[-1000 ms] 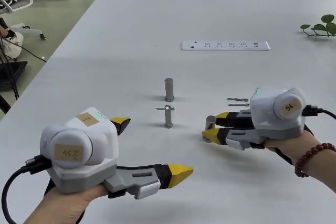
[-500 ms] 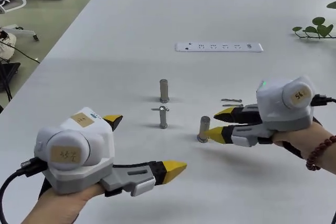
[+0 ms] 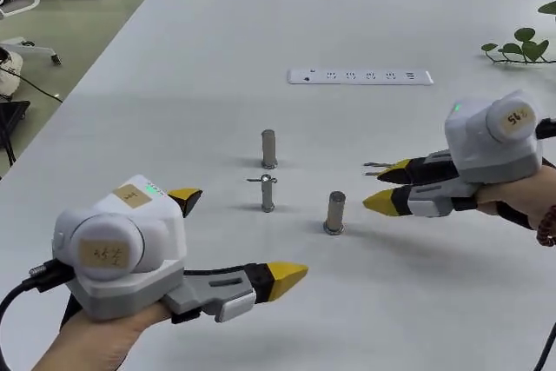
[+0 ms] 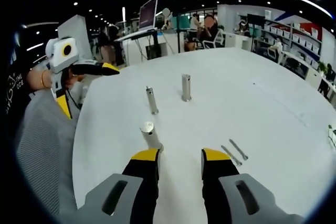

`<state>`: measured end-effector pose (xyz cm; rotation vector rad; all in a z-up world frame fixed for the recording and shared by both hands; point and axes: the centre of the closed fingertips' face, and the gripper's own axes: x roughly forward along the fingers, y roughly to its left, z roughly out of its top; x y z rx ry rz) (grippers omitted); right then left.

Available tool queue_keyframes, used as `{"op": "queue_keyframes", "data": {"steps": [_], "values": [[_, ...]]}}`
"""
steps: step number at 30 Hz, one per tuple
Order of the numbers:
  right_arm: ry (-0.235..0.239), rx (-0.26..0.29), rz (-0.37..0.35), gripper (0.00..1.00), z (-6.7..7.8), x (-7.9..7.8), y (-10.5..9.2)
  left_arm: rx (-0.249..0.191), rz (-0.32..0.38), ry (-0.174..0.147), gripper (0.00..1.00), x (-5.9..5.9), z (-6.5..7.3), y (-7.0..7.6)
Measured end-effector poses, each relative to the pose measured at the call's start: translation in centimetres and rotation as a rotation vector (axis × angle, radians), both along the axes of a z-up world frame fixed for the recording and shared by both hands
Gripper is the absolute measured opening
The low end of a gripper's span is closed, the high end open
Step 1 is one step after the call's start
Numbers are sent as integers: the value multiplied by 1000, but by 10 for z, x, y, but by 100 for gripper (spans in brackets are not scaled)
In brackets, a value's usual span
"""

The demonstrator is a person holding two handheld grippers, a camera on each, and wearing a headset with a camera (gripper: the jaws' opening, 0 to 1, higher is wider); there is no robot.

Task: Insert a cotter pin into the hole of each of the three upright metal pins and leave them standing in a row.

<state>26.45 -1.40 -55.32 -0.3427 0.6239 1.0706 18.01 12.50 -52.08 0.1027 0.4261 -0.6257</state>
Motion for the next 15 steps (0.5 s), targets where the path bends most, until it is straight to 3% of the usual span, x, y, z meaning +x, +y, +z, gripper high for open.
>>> {"op": "queue_keyframes", "data": {"steps": [9, 15], "values": [[-10, -133, 7, 20, -7, 29, -13, -1, 17, 7, 95, 1, 1, 6], [12, -201, -4, 18, -19, 44, -22, -15, 16, 4, 90, 2, 2, 4]]}}
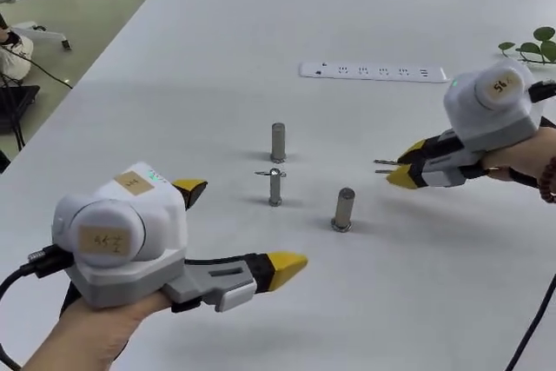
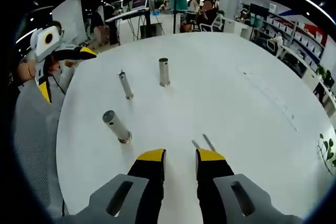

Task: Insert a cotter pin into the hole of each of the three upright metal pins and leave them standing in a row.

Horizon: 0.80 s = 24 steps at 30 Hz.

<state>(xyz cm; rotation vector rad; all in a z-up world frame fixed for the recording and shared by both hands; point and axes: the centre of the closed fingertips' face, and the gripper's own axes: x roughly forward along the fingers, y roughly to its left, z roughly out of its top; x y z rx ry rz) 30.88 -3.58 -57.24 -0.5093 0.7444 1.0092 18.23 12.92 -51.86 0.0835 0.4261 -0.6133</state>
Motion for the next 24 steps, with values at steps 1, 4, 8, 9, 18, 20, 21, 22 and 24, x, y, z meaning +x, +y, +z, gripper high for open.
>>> {"op": "queue_keyframes", "data": {"steps": [1, 4, 8, 9, 18, 20, 21, 22, 24], "values": [[6, -7, -6, 18, -3, 2, -1, 7, -5, -7, 90, 0, 0, 0], [17, -39, 5, 18, -12, 10, -5, -1, -2, -10, 91, 0, 1, 0], [27, -76, 25, 17, -20, 15, -8, -6, 2, -9, 92, 0, 1, 0], [28, -87, 31, 16, -21, 16, -9, -6, 2, -7, 92, 0, 0, 0], [32, -164, 74, 12, -26, 24, -14, 0, -9, 6, 92, -1, -3, -1], [35, -177, 94, 11, -27, 23, -13, -7, -8, 7, 92, -1, -3, -1], [38, -183, 95, 11, -28, 24, -14, -8, -8, 9, 92, -1, -3, -1], [45, -195, 109, 11, -29, 22, -14, -6, -8, 6, 92, -1, -3, 0], [54, -212, 113, 11, -31, 22, -16, -5, -9, 5, 91, -1, -2, 0]]}}
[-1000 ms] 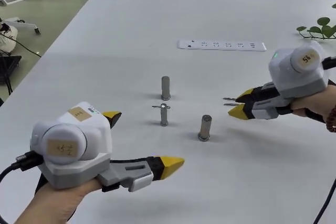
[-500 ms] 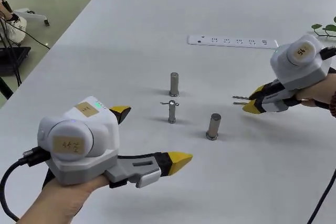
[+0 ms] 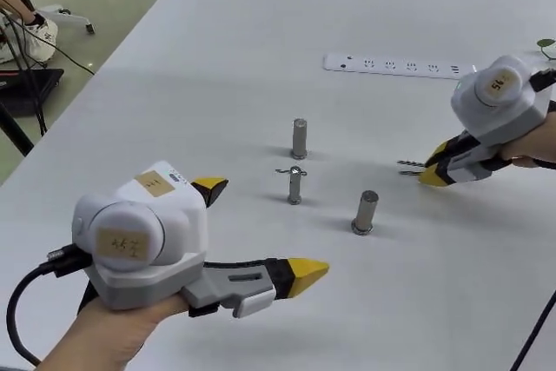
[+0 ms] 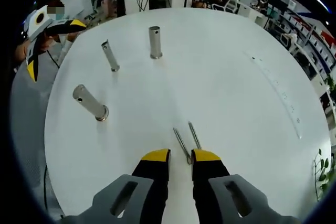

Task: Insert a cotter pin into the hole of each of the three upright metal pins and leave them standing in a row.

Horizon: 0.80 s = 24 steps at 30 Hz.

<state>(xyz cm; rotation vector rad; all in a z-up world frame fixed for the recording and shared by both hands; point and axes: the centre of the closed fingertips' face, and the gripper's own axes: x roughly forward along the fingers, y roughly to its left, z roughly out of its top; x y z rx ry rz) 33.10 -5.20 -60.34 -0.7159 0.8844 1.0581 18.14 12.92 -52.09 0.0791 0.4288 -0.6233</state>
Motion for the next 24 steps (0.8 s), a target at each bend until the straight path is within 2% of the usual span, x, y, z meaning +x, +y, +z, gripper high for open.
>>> {"op": "queue_keyframes", "data": {"steps": [6, 9, 13, 20, 24], "values": [[47, -17, -30, 11, -2, -1, -3, -3, -4, 5, 90, -1, 0, -1], [58, -65, -32, 10, -5, 0, -9, -19, 5, -4, 88, 0, 3, -1], [78, -62, -30, 9, -6, 2, -10, -12, 8, -7, 88, 0, 3, 1], [77, -135, 47, 3, -7, -6, -7, -9, 6, -18, 87, 1, 5, 0], [67, -158, 62, 0, -7, -7, -7, -2, 4, -17, 87, 0, 4, 1]]}}
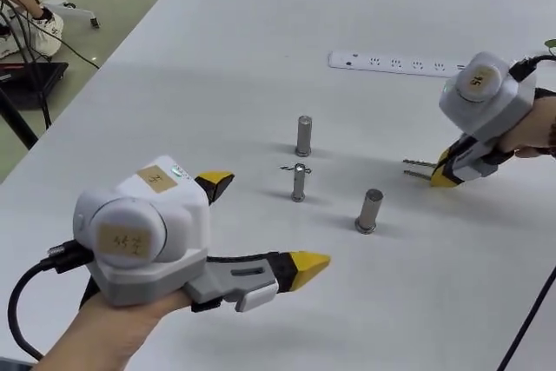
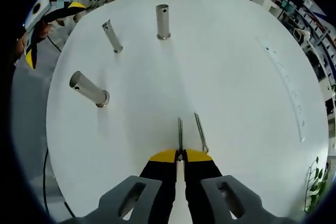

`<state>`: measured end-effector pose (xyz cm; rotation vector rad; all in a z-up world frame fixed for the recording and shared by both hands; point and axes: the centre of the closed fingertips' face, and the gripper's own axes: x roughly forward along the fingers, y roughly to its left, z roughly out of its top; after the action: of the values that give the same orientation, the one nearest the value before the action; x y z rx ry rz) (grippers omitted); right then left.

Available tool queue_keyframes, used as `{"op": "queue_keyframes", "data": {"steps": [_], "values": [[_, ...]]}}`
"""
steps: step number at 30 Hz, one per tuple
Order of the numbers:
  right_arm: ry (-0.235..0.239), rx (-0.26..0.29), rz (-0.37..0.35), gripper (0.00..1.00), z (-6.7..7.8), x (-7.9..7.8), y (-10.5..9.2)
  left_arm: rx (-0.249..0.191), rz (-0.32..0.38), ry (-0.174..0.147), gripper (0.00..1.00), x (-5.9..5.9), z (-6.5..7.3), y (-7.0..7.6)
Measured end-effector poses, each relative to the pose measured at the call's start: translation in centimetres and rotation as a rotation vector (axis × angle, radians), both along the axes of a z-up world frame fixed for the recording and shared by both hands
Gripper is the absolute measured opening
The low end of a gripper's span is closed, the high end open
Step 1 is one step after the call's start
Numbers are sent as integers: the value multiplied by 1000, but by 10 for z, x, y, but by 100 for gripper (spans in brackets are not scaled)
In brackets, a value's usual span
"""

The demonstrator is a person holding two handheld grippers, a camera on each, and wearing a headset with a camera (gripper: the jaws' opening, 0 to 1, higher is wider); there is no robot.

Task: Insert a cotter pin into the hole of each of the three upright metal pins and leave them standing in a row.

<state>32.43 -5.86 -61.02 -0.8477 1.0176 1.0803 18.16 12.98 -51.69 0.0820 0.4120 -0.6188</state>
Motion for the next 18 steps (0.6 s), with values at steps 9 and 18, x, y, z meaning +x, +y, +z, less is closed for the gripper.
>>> {"op": "queue_keyframes", "data": {"steps": [9, 18], "values": [[-42, -28, 43, 0, 4, -4, 1, -2, -8, 11, 84, -2, -1, -2], [-95, 19, 28, 0, 12, -1, -5, -3, -24, 20, 82, -4, -1, -5]]}}
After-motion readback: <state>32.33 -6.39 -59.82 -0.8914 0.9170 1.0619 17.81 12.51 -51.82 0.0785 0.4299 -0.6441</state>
